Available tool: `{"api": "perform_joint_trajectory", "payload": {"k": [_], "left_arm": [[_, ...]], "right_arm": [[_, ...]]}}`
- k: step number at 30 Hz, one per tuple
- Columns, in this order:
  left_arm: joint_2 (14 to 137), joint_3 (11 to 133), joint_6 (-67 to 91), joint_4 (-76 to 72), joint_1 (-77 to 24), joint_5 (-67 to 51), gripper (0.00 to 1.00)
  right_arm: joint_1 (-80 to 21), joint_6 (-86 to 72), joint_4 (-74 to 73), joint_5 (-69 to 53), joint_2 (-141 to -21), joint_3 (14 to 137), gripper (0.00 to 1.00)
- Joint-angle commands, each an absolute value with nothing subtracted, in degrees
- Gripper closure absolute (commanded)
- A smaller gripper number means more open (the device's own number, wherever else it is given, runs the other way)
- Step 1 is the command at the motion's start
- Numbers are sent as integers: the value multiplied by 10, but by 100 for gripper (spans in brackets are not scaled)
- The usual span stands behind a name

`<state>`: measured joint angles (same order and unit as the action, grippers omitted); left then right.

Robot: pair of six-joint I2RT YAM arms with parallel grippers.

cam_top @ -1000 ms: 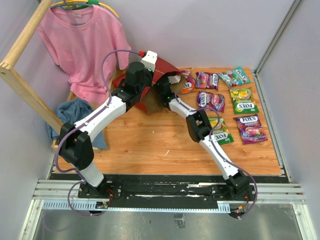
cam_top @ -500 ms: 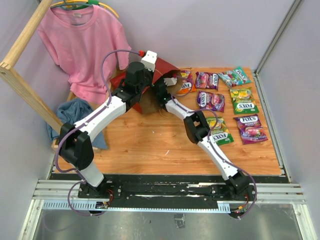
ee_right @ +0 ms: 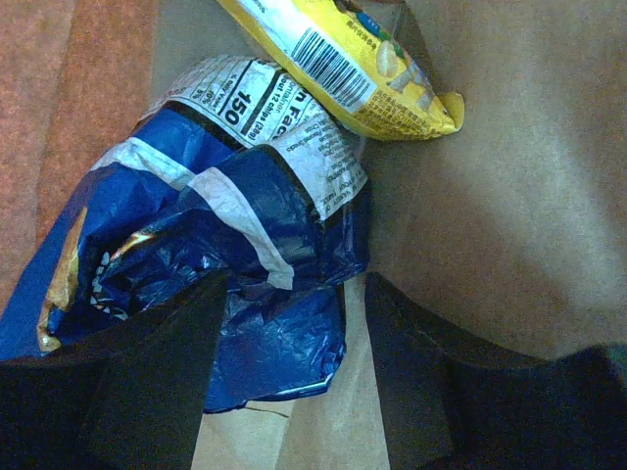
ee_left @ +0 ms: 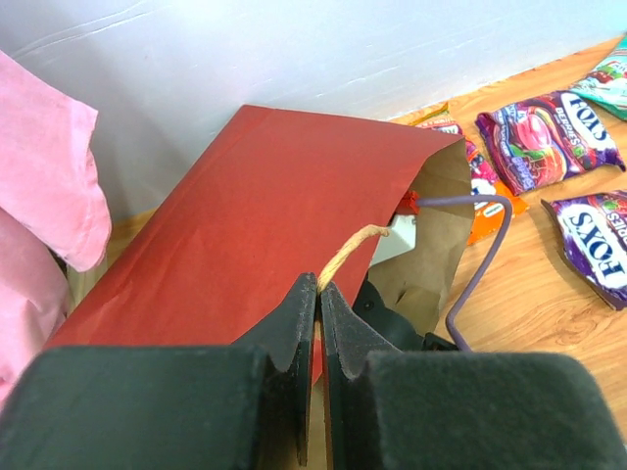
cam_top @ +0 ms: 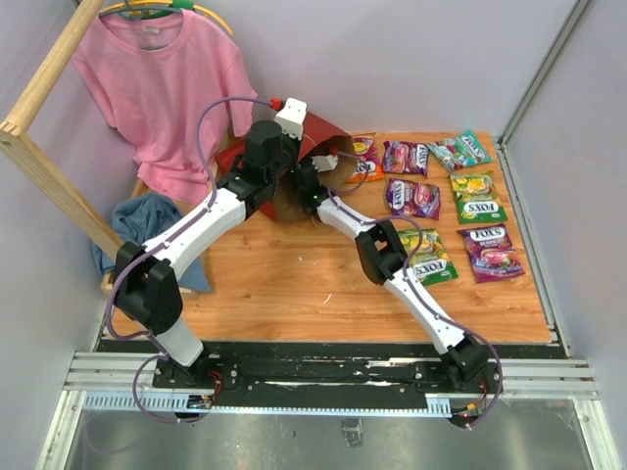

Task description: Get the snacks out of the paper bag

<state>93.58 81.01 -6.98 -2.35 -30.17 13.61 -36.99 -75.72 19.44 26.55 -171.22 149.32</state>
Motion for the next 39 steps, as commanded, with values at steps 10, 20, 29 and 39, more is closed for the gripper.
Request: {"api": "perform_joint_trajectory", "payload": {"k": [10, 20, 29, 39], "left_arm": [[914, 808, -56, -32, -299, 121, 92], [923, 817, -50, -26, -299, 113, 92], [918, 823, -54, -19, -299, 121, 92], [913, 825, -45, -18, -299, 122, 92]], "right_arm": [[-369, -795, 186, 299, -1731, 1542, 52], [-357, -830, 195, 266, -1722, 1529, 99], [-356, -784, 273, 212, -1654, 1443, 99], [-370, -755, 407, 231, -1480, 1153, 99]]}}
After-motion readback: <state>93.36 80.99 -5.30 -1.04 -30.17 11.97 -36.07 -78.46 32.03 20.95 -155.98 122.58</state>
